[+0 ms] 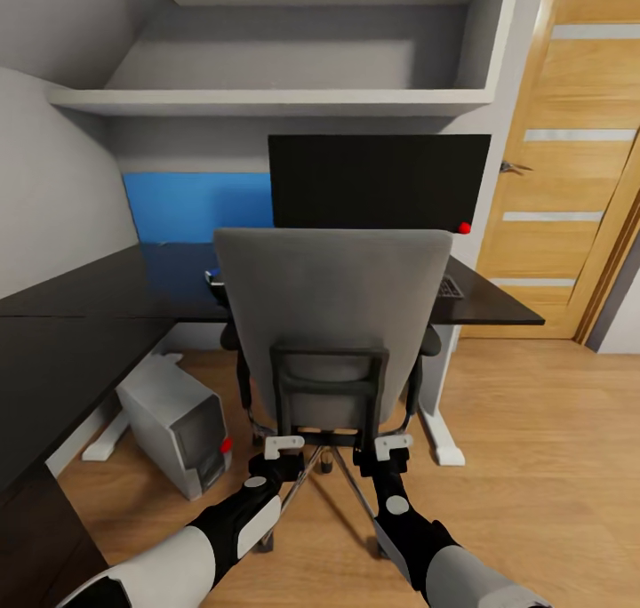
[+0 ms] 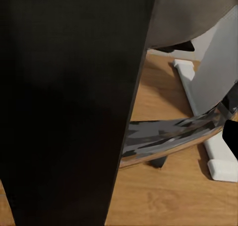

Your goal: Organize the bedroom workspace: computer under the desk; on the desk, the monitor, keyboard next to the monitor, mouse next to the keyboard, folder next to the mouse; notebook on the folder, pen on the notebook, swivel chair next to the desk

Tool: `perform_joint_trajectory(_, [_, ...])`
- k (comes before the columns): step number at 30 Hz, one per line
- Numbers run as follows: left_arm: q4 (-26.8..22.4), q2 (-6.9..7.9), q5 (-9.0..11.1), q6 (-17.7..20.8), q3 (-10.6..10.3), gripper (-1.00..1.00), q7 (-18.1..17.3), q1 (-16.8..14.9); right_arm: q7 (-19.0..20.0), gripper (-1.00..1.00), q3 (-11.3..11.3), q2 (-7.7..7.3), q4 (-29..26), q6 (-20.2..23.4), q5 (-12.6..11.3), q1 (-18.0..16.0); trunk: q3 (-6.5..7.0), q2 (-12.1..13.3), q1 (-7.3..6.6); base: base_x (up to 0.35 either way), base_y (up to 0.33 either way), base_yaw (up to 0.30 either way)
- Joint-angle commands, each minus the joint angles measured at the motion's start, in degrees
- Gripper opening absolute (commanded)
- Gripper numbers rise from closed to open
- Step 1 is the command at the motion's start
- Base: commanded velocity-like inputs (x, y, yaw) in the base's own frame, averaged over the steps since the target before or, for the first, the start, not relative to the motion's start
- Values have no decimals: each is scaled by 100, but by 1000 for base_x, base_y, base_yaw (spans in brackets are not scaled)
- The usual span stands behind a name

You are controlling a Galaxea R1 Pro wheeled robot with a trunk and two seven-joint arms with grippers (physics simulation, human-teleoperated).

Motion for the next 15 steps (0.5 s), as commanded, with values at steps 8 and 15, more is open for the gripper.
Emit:
perform_joint_trajectory(8, [-1, 3, 58, -27, -49, 100, 34, -6, -59, 100, 16, 1, 7, 5, 56, -9, -6, -2, 0, -236, -103, 0])
perform_joint_trajectory(15, [-1, 3, 52, -27, -49, 100, 34, -6, -54, 100, 16, 1, 7, 5, 56, -8, -6, -2, 0, -314, -129, 0])
